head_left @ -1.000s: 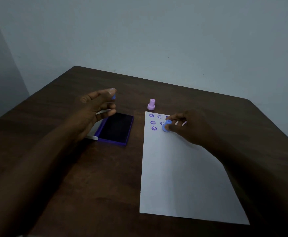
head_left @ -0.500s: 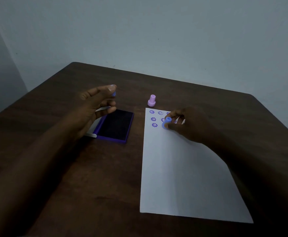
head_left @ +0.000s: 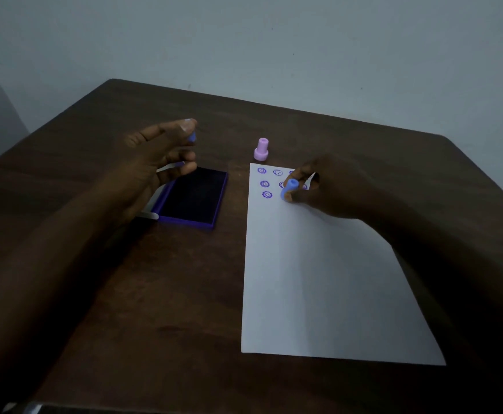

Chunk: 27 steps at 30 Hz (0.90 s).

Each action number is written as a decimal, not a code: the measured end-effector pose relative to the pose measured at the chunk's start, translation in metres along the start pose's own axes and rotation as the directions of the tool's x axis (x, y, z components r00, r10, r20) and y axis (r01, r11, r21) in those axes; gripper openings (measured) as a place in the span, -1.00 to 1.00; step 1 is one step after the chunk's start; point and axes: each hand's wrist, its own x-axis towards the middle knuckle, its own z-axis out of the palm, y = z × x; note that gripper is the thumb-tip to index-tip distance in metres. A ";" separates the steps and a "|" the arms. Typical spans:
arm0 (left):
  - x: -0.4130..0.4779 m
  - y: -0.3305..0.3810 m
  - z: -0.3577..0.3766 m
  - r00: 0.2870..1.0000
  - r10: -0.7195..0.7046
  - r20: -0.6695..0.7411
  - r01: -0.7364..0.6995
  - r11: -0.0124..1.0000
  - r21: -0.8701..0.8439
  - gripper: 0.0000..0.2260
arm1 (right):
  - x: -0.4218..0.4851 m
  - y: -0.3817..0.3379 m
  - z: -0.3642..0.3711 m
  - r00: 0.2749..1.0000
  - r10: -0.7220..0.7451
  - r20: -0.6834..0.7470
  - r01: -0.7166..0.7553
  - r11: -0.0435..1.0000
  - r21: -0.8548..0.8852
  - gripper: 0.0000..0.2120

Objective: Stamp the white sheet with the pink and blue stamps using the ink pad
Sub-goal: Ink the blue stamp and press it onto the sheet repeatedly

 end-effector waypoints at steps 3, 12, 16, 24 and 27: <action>0.000 0.001 0.000 1.000 0.012 0.006 -0.012 1.000 -0.003 -0.45 | 0.002 0.000 -0.002 1.000 -0.009 0.023 0.008 1.000 0.010 -0.86; 0.003 -0.009 -0.005 0.998 0.046 0.051 -0.048 0.998 0.049 -0.60 | 0.003 0.003 -0.002 1.000 -0.006 0.005 0.006 1.000 0.007 -0.82; 0.006 -0.011 -0.007 0.997 0.050 0.052 -0.054 0.996 0.070 -0.60 | 0.003 0.002 -0.002 1.000 -0.007 0.011 0.007 1.000 -0.002 -0.80; 0.005 -0.005 -0.005 0.998 0.047 0.044 -0.048 0.998 0.037 -0.62 | 0.000 0.000 -0.002 1.000 0.010 0.000 -0.010 1.000 0.014 -0.84; 0.002 0.000 -0.002 0.999 0.021 0.029 -0.021 1.000 -0.007 -0.60 | 0.001 -0.001 -0.003 1.000 0.027 0.011 -0.027 1.000 0.002 -0.84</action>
